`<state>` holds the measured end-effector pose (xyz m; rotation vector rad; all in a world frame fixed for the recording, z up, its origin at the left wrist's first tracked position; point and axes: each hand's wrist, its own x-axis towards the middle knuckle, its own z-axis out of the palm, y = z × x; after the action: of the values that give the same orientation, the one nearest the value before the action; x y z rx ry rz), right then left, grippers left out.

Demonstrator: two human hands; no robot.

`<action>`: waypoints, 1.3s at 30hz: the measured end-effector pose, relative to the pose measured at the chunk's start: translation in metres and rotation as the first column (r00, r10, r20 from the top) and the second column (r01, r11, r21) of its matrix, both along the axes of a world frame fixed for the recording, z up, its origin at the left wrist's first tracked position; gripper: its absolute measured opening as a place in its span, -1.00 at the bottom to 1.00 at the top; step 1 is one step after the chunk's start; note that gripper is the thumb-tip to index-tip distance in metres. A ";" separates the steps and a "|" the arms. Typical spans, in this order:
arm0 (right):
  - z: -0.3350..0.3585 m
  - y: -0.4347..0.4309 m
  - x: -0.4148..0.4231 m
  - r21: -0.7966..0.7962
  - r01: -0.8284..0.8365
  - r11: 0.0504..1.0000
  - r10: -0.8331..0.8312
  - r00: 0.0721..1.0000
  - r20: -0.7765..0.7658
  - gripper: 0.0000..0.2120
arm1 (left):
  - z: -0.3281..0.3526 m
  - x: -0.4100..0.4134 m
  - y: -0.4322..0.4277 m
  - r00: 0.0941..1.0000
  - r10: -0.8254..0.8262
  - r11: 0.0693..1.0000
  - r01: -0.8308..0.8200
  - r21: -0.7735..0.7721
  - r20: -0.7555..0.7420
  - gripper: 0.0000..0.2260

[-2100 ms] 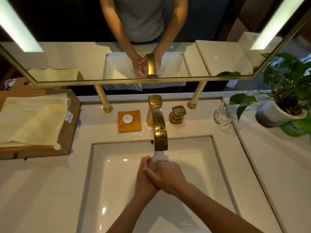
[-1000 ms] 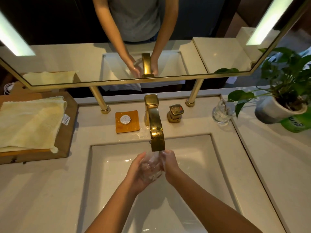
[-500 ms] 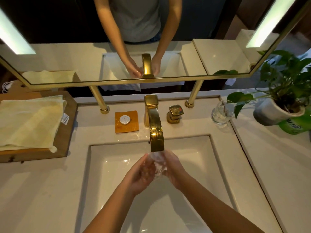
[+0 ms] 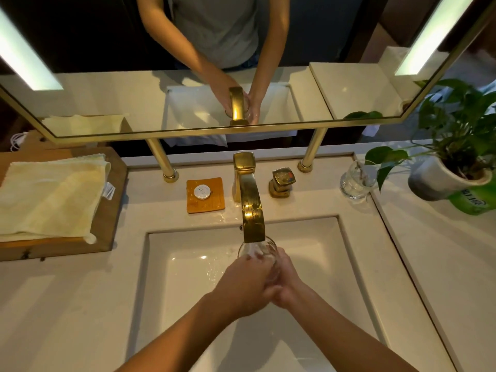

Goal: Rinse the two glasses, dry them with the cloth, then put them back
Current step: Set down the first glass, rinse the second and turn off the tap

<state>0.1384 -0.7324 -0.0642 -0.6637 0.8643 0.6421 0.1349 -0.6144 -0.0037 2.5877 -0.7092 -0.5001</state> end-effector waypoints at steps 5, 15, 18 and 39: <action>0.000 0.020 -0.006 0.104 0.061 0.993 -0.053 0.995 -0.079 -0.45 | 0.001 0.021 0.000 0.997 0.077 0.980 -0.079 0.185 0.014 -0.57; -0.005 0.027 0.014 -0.019 0.053 0.998 -0.052 0.999 0.014 -0.56 | -0.002 0.029 0.014 0.989 0.103 0.986 -0.087 0.145 -0.109 -0.79; -0.008 0.038 0.013 -0.059 0.123 0.991 -0.117 0.988 0.101 -0.66 | -0.008 0.017 -0.009 0.941 0.288 0.918 -0.217 0.330 -0.181 -0.78; 0.048 -0.044 0.049 -0.939 -0.024 0.344 0.795 0.539 0.277 -0.86 | -0.021 0.010 0.000 0.790 0.281 0.717 -0.550 -0.428 -0.545 -0.84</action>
<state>0.1873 -0.7769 -0.0160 -2.0711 0.0987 0.3009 0.1453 -0.6147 -0.0251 1.8664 -0.0491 -0.5871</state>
